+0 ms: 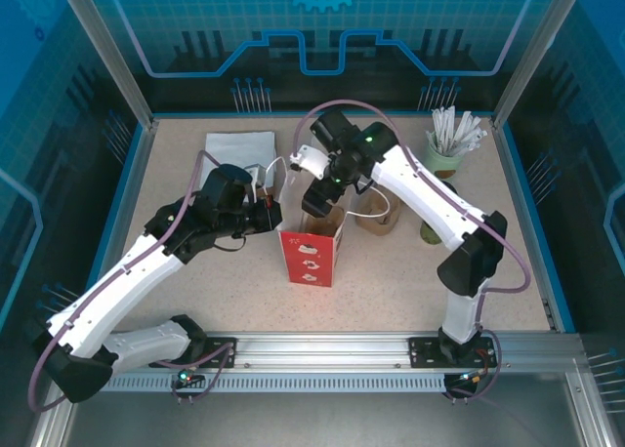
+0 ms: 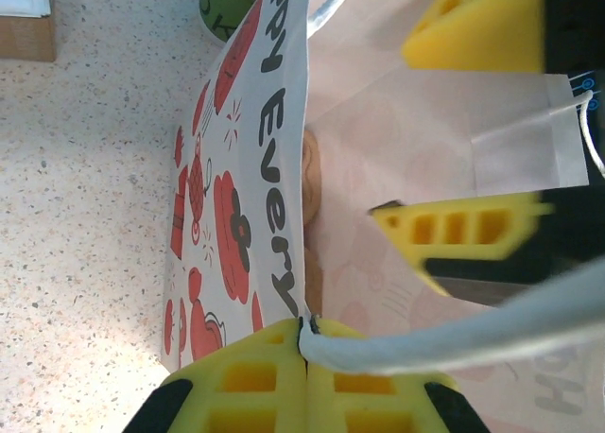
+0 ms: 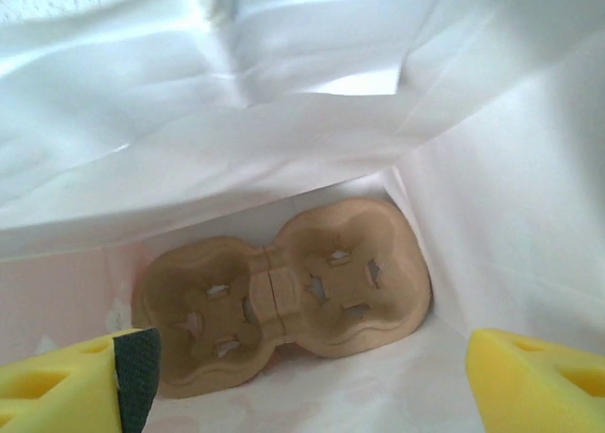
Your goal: Pack the takeout coffee
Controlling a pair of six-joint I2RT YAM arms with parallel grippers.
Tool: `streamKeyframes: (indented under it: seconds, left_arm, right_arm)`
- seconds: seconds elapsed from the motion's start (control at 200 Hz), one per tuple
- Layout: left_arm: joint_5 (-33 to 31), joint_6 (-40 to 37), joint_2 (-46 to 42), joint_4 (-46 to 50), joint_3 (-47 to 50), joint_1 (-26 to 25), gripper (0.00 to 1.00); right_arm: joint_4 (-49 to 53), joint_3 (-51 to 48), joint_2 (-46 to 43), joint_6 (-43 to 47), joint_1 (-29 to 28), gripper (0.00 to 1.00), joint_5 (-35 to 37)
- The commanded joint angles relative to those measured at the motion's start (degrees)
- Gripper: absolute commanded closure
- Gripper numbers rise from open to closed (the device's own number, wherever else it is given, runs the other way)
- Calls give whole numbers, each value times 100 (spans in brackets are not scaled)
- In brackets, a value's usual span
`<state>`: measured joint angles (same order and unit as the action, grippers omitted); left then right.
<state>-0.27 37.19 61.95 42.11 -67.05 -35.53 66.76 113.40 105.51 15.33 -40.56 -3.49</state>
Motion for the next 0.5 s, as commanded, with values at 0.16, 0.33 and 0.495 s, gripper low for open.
streamKeyframes:
  seconds: [0.16,0.33,0.495]
  left_arm:
    - [-136,69,-115,-170,56,-41,99]
    - [-141,89,-98,-209,104,-41,99]
    - [-150,113,-32,-310,95,-59,99]
  right_arm:
    - [-95,212,-507,-445,112,16,-120]
    - [-168,227,-612,-565,109,17,-298]
    - [-164,178,-737,-739,100,18,-285]
